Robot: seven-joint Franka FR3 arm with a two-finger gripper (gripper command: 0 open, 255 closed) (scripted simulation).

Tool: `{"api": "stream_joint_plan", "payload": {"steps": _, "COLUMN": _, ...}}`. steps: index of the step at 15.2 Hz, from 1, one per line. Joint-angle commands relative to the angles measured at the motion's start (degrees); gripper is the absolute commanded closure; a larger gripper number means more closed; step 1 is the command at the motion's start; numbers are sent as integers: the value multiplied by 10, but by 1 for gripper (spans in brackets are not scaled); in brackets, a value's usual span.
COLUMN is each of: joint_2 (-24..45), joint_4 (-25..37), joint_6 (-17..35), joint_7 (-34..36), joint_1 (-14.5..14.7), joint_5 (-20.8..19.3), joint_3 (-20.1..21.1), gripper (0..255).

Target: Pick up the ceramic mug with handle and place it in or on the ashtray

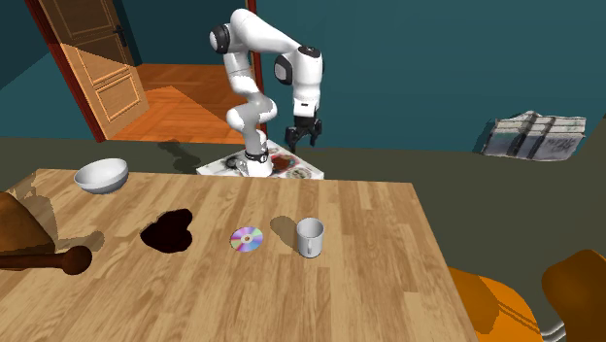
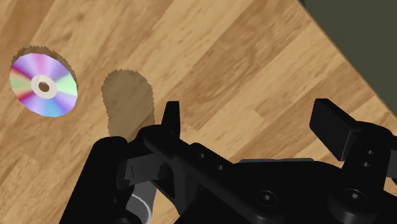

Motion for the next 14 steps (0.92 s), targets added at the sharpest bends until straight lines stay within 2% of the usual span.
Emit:
{"api": "stream_joint_plan", "payload": {"steps": 1, "joint_2": 38, "joint_4": 17, "joint_6": 22, "joint_7": -9, "joint_1": -3, "joint_5": -4, "joint_3": -7, "gripper": 0}}
{"api": "stream_joint_plan", "payload": {"steps": 8, "joint_2": 189, "joint_4": 116, "joint_6": 75, "joint_7": -45, "joint_1": -15, "joint_5": -6, "joint_3": -30, "gripper": 0}}
{"api": "stream_joint_plan", "payload": {"steps": 14, "joint_2": 321, "joint_4": 230, "joint_6": 94, "joint_7": -75, "joint_1": -29, "joint_5": 2, "joint_3": -43, "gripper": 0}}
